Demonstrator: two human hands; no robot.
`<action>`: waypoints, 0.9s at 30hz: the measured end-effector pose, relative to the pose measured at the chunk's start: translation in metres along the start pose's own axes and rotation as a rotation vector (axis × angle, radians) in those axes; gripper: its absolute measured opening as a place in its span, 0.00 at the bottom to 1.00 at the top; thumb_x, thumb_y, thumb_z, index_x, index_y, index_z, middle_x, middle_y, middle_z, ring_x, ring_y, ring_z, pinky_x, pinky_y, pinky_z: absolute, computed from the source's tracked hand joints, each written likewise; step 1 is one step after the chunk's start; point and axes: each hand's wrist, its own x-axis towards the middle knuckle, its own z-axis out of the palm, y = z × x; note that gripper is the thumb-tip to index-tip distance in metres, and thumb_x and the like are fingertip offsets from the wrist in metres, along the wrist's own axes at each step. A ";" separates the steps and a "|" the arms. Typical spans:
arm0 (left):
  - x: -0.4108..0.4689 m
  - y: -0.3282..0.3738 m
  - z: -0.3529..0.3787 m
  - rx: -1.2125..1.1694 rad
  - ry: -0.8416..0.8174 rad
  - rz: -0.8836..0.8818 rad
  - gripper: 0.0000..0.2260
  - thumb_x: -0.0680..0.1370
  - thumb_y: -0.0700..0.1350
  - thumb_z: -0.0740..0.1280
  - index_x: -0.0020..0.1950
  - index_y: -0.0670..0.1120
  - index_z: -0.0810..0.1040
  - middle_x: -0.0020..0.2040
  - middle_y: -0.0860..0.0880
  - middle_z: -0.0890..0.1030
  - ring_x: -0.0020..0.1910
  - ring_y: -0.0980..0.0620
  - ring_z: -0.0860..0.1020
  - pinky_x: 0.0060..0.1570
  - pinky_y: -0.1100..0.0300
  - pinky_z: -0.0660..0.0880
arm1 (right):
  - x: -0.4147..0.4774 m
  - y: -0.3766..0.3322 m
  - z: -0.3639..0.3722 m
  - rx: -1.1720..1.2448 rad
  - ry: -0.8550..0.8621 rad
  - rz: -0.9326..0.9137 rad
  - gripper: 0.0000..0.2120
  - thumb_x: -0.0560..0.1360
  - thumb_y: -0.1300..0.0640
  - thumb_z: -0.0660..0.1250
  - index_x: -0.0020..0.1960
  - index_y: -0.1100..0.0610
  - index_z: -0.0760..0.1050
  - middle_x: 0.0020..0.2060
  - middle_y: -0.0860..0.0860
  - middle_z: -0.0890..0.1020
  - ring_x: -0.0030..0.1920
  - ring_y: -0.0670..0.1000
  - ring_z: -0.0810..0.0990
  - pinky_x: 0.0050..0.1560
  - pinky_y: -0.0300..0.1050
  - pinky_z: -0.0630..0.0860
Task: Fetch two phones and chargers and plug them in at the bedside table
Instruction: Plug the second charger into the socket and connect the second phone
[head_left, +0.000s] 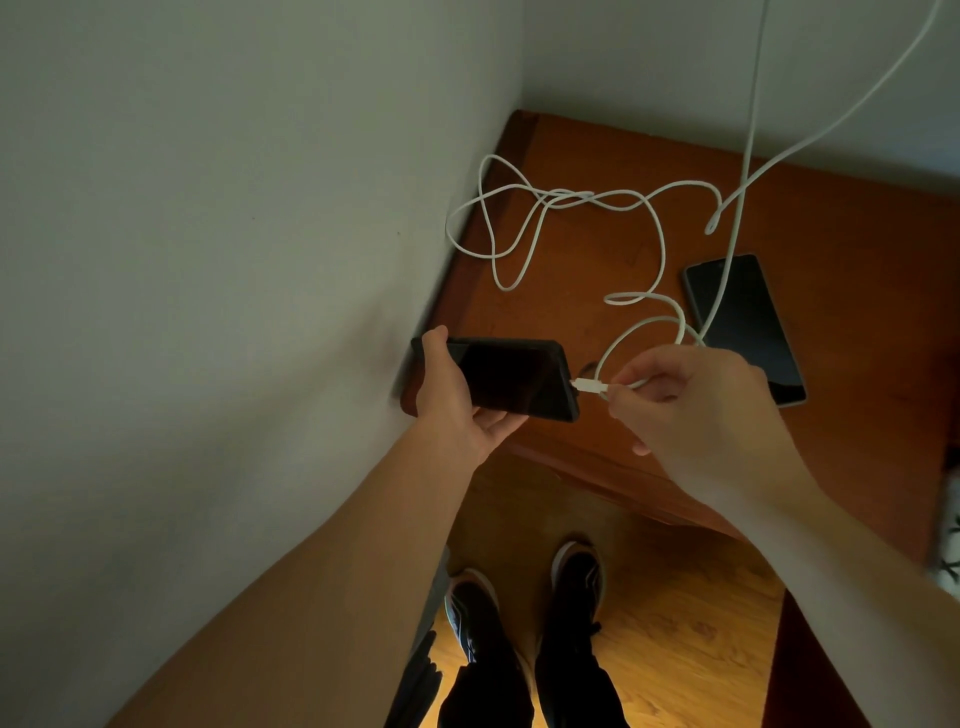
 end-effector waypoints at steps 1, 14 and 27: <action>0.000 0.000 0.000 0.001 0.003 0.002 0.26 0.70 0.62 0.69 0.62 0.48 0.72 0.53 0.38 0.79 0.47 0.36 0.80 0.31 0.42 0.80 | 0.001 0.000 -0.001 0.000 -0.017 0.009 0.09 0.73 0.55 0.71 0.38 0.43 0.77 0.29 0.43 0.82 0.27 0.38 0.80 0.28 0.26 0.70; 0.002 -0.005 0.002 -0.035 -0.026 -0.017 0.27 0.71 0.63 0.68 0.63 0.48 0.73 0.54 0.37 0.80 0.48 0.35 0.81 0.34 0.41 0.81 | 0.006 -0.002 0.007 -0.009 0.002 -0.039 0.05 0.75 0.55 0.70 0.48 0.47 0.81 0.34 0.43 0.83 0.30 0.41 0.81 0.35 0.31 0.77; 0.001 -0.008 0.005 -0.105 -0.031 0.030 0.23 0.72 0.63 0.66 0.59 0.48 0.73 0.51 0.37 0.80 0.45 0.37 0.81 0.34 0.42 0.81 | 0.005 -0.008 0.017 0.030 0.106 -0.072 0.08 0.76 0.54 0.68 0.43 0.41 0.74 0.35 0.40 0.80 0.34 0.42 0.80 0.36 0.35 0.76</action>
